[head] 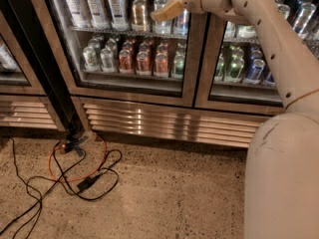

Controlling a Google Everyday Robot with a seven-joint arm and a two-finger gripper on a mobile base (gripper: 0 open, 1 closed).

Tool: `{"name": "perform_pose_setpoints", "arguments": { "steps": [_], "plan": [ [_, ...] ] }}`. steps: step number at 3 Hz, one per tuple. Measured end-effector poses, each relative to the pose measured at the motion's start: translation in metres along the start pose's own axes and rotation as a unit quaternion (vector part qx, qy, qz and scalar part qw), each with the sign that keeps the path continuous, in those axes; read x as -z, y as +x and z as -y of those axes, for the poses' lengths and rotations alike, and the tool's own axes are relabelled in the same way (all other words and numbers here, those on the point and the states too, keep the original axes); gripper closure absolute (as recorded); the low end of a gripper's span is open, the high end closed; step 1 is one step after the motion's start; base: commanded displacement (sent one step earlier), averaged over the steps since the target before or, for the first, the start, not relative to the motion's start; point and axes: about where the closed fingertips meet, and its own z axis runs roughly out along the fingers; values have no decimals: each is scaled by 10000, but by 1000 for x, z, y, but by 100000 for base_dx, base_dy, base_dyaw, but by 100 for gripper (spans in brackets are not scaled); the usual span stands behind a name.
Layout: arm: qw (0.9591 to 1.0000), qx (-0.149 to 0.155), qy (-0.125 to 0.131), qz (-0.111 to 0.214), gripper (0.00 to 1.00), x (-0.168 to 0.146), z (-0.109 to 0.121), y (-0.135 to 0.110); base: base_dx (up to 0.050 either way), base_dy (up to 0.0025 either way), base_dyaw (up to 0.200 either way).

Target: Open left fridge door

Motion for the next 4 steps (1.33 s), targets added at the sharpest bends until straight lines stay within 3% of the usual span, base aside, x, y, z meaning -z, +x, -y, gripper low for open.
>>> {"name": "perform_pose_setpoints", "arguments": {
  "steps": [1,3,4],
  "plan": [
    [10000,-1,0,0,0,0,0,0,0,0,0],
    [9959,-853,-301,43,0,39,-35,-27,0,0,0],
    [9897,-1366,-292,-326,0,94,-67,-40,0,0,0]
  ]
}}
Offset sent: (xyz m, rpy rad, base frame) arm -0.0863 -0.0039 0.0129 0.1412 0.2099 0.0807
